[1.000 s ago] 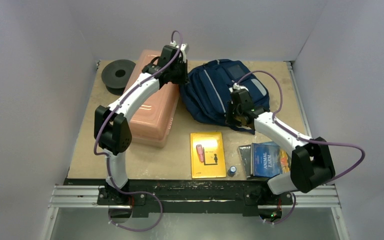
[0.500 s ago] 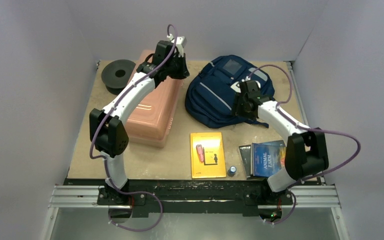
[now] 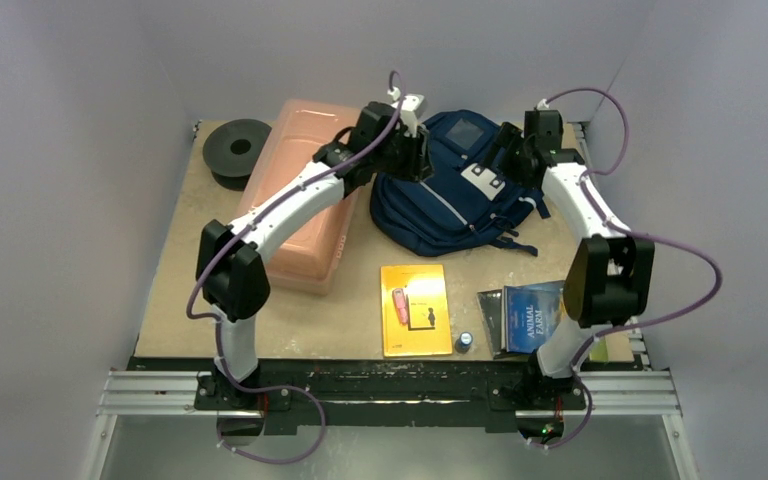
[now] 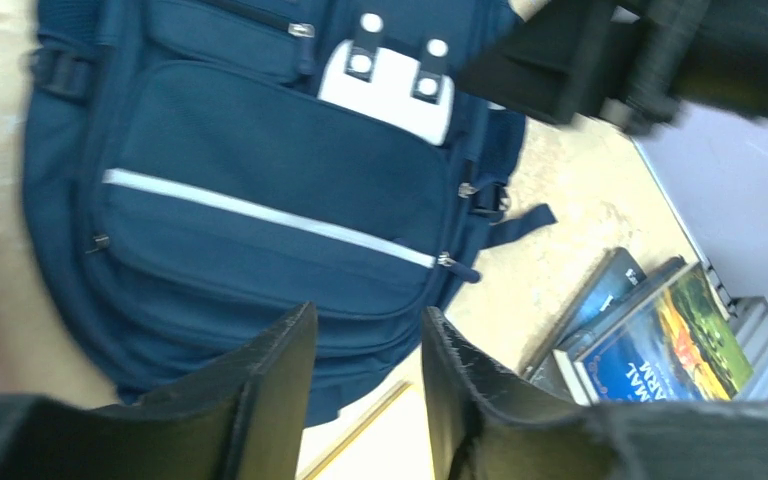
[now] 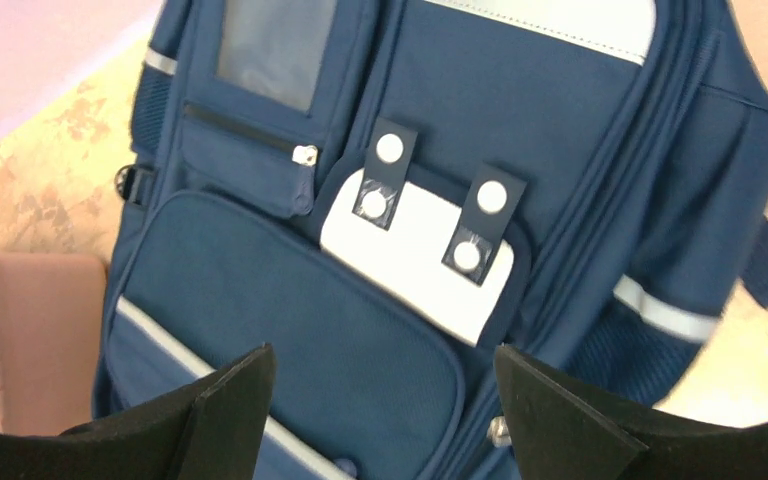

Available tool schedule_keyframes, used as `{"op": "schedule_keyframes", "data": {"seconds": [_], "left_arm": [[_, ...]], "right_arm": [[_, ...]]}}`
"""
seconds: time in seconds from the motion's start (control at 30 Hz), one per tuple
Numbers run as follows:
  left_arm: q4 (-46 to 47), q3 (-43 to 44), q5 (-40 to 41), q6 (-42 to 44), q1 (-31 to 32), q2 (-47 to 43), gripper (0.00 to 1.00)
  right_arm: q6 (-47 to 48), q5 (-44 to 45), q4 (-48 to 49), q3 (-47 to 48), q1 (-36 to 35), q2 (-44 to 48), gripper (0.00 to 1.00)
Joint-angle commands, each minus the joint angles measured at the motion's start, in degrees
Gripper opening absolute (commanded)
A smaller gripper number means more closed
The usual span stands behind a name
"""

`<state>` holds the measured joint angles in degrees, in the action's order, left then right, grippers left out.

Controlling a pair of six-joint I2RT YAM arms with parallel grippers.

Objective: Pack the student bag
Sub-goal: Zip the student bag at the center of the board, then adjust the student bag at the center of the board.

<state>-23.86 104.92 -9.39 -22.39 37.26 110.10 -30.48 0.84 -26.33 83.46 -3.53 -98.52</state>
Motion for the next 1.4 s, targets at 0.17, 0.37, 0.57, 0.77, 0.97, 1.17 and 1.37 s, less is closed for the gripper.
{"op": "schedule_keyframes", "data": {"seconds": [0.17, 0.37, 0.57, 0.77, 0.97, 1.17, 1.37], "left_arm": [[11.02, 2.65, -2.49, -8.64, 2.23, 12.76, 0.46], [6.77, 8.98, -5.35, -13.84, 1.08, 19.86, 0.46], [4.52, 8.90, -4.35, -14.56, 0.65, 21.82, 0.46], [2.26, 8.94, -4.46, -14.14, 0.41, 22.34, 0.46], [1.55, 9.42, -5.16, -13.23, 0.30, 21.85, 0.46], [0.28, 9.69, -5.91, -12.92, 0.12, 22.27, 0.46], [-2.23, 10.65, -7.44, -11.70, -0.55, 22.46, 0.46]], "right_arm": [[8.40, -15.75, 11.11, 7.50, 9.35, -12.88, 0.79], [15.80, -24.78, 11.90, 11.18, 11.15, -19.86, 0.72], [14.49, -20.79, 12.30, 9.83, 11.22, -18.56, 0.46], [13.27, -17.43, 14.29, 7.46, 11.26, -13.58, 0.62], [14.23, -24.01, 7.19, 16.66, 11.27, -22.81, 0.67], [13.91, -30.00, 8.17, 15.25, 11.35, -26.12, 0.66], [10.13, -39.01, 15.95, 5.78, 11.35, -24.75, 0.44]]}}
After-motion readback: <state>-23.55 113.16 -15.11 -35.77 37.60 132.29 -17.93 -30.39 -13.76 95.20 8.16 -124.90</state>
